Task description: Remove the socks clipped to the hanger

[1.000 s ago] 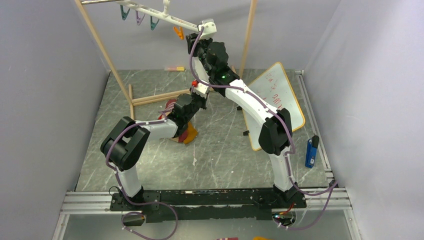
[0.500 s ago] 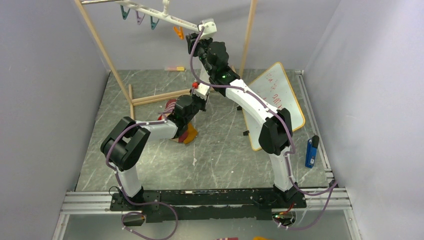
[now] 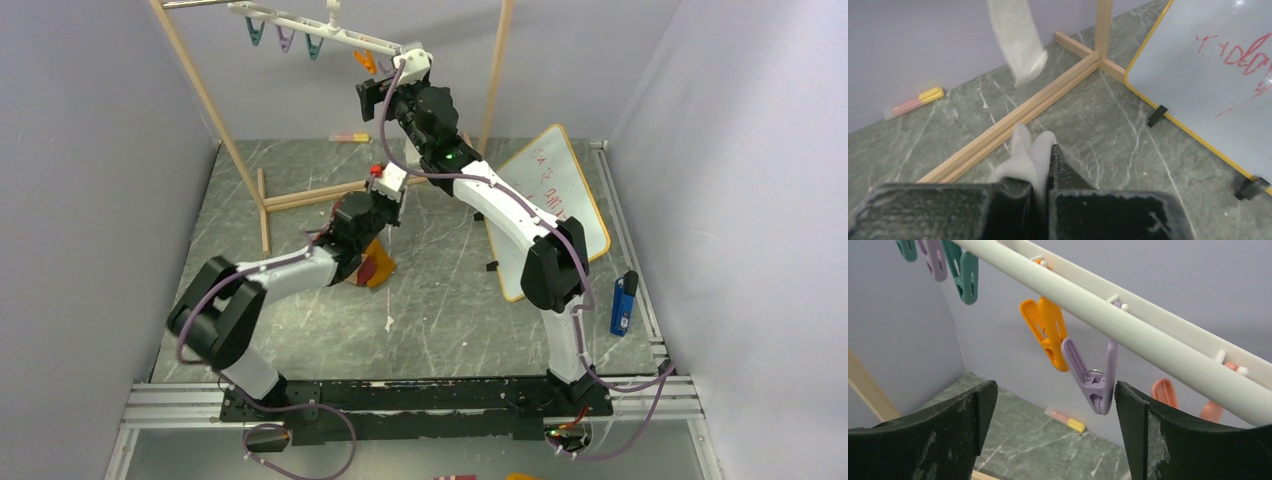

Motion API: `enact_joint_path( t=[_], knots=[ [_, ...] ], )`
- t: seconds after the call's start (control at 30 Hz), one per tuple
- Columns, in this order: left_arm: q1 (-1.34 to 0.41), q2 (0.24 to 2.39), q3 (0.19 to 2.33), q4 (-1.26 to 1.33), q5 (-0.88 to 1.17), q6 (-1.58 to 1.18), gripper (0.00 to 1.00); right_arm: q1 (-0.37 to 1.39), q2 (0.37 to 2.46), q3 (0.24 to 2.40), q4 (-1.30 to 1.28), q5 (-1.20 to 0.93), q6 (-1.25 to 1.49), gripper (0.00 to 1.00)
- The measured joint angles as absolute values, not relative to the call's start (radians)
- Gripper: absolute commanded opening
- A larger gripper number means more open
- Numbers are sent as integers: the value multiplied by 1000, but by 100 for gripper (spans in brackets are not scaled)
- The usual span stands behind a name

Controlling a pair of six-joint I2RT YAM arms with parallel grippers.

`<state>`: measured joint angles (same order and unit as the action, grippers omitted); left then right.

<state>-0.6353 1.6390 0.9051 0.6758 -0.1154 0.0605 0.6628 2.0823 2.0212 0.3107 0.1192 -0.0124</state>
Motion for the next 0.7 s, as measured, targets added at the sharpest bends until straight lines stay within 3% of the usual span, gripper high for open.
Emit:
enact_joint_path(
  t=[0.27, 0.63, 0.7],
  knots=[
    [-636, 1361, 712, 565, -170, -22, 5, 662, 2014, 1940, 297, 80, -10, 100],
    [-636, 1369, 554, 444, -155, -144, 5, 662, 1743, 1601, 338, 35, 99, 100],
    [-636, 1387, 542, 433, -135, -166, 15, 662, 1673, 1501, 354, 28, 125, 100]
  ],
)
